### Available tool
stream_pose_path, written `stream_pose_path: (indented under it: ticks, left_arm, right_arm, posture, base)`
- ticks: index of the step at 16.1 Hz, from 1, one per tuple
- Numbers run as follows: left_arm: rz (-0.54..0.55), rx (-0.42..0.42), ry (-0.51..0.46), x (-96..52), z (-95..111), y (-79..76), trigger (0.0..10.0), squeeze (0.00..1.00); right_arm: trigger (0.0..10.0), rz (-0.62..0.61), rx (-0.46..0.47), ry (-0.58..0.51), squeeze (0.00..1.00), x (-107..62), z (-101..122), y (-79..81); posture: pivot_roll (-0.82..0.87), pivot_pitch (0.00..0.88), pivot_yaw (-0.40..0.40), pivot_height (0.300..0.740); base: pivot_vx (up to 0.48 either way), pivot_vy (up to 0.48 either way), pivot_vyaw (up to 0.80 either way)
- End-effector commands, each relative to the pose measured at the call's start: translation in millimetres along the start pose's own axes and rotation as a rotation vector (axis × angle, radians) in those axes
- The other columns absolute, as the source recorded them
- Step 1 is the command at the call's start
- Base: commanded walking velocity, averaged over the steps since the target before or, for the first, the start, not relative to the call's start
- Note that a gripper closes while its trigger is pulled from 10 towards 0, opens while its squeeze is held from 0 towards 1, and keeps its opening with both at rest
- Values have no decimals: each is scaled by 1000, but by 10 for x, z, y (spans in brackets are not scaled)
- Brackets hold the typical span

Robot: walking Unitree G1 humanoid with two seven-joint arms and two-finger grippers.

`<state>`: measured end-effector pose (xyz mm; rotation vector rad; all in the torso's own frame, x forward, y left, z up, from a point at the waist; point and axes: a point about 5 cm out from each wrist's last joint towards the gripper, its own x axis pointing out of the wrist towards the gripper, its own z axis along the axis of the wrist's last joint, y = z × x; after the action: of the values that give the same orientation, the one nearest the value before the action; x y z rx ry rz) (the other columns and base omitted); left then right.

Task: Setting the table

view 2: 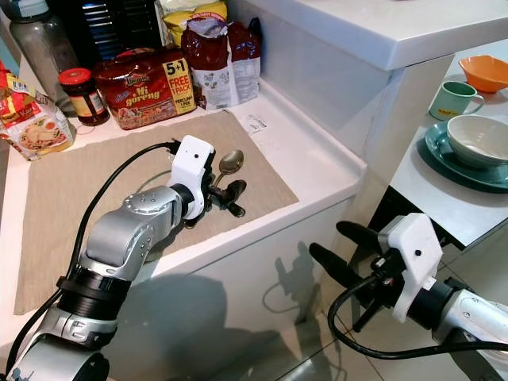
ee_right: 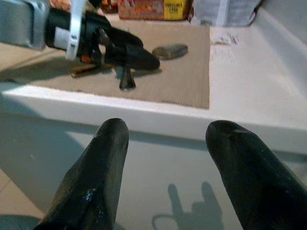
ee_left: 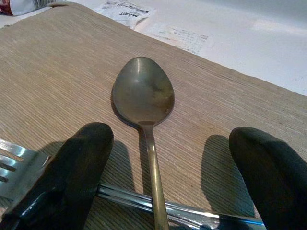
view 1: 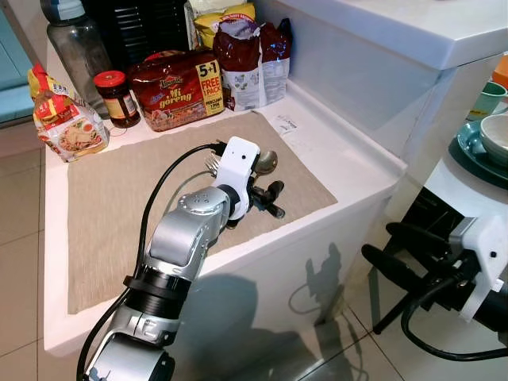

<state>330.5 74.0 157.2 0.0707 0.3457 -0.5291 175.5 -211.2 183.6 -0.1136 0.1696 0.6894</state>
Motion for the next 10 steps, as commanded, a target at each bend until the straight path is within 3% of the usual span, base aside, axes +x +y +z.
stream_pose_path:
  ticks: [1,2,3,4,5,7,10]
  left_arm:
    - [-17,-34,34,23,-52,6,3765,1000]
    - [-26,-54,37,27,-56,-1,0,667]
    - [-30,-71,39,29,-60,-4,0,667]
    - [-43,-89,52,29,-72,-14,0,541]
    - [-40,-108,74,29,-99,-14,0,302]
    - [-31,-113,84,31,-116,6,0,157]
    - [-13,-80,73,20,-102,29,0,129]
  right_arm:
    - [10000,-5,-13,-38,0,-32,66,14]
    - [10000,-12,-4,-42,0,-41,56,17]
    - [10000,-13,-2,-42,0,-43,51,20]
    - [10000,-15,1,-41,0,-46,45,26]
    - [10000,-17,2,-38,0,-50,43,27]
    - [10000,-21,1,-35,0,-56,42,17]
    - [10000,-22,-13,-22,0,-53,40,-6]
  posture:
    - [-121,8,72,740]
    - [-121,8,73,740]
    - [-123,10,74,740]
    - [-123,10,74,740]
    - [-123,10,74,740]
    - [-123,10,74,740]
    - [-121,14,66,740]
  base:
    - [0,0,0]
    - [0,0,0]
    - [0,0,0]
    - [0,0,0]
    - [0,0,0]
    - [0,0,0]
    - [0,0,0]
